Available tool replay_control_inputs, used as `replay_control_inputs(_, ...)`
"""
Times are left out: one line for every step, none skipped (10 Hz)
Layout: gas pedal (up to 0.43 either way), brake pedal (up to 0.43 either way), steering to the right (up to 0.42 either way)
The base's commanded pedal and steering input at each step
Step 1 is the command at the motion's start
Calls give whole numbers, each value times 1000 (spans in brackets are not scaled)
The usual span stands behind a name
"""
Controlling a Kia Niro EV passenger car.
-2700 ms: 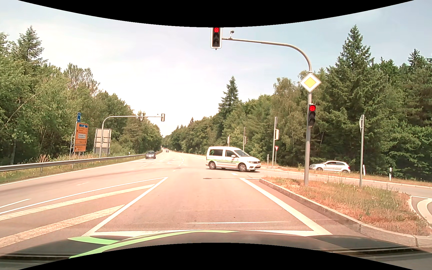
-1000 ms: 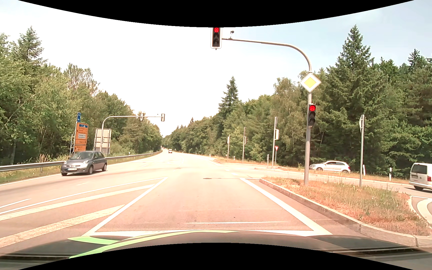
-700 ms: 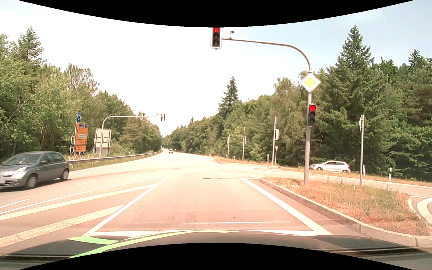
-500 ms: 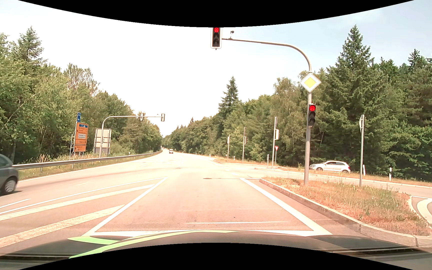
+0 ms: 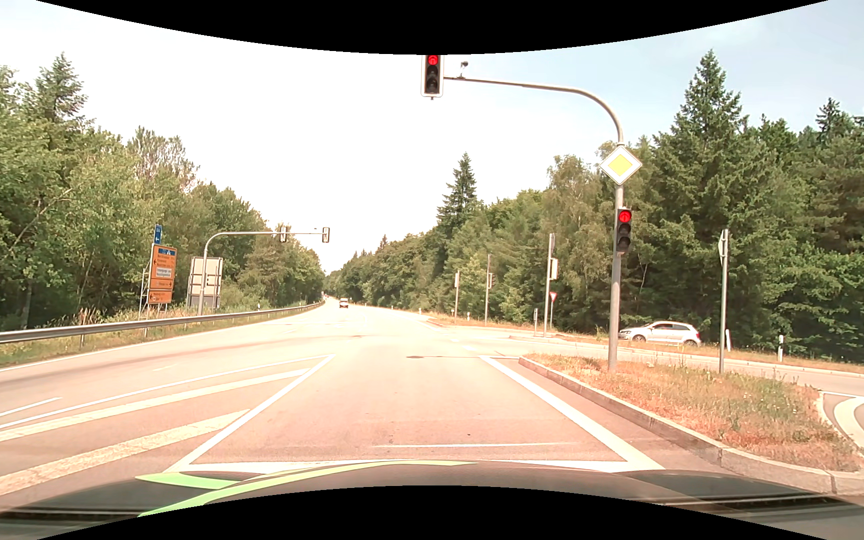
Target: Follow the waypoints while adhering to traffic rules and regulations
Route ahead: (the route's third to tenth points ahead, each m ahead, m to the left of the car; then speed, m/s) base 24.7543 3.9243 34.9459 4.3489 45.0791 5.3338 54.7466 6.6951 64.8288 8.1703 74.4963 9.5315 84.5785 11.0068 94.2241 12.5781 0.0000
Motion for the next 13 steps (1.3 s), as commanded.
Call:
replay_control_inputs(0,262,-14)
replay_control_inputs(0,262,-14)
replay_control_inputs(0,262,-14)
replay_control_inputs(0,262,-14)
replay_control_inputs(0,262,-15)
replay_control_inputs(0,262,-14)
replay_control_inputs(0,262,-15)
replay_control_inputs(0,262,-14)
replay_control_inputs(0,262,-15)
replay_control_inputs(0,262,-15)
replay_control_inputs(0,262,-15)
replay_control_inputs(0,262,-14)
replay_control_inputs(0,262,-14)
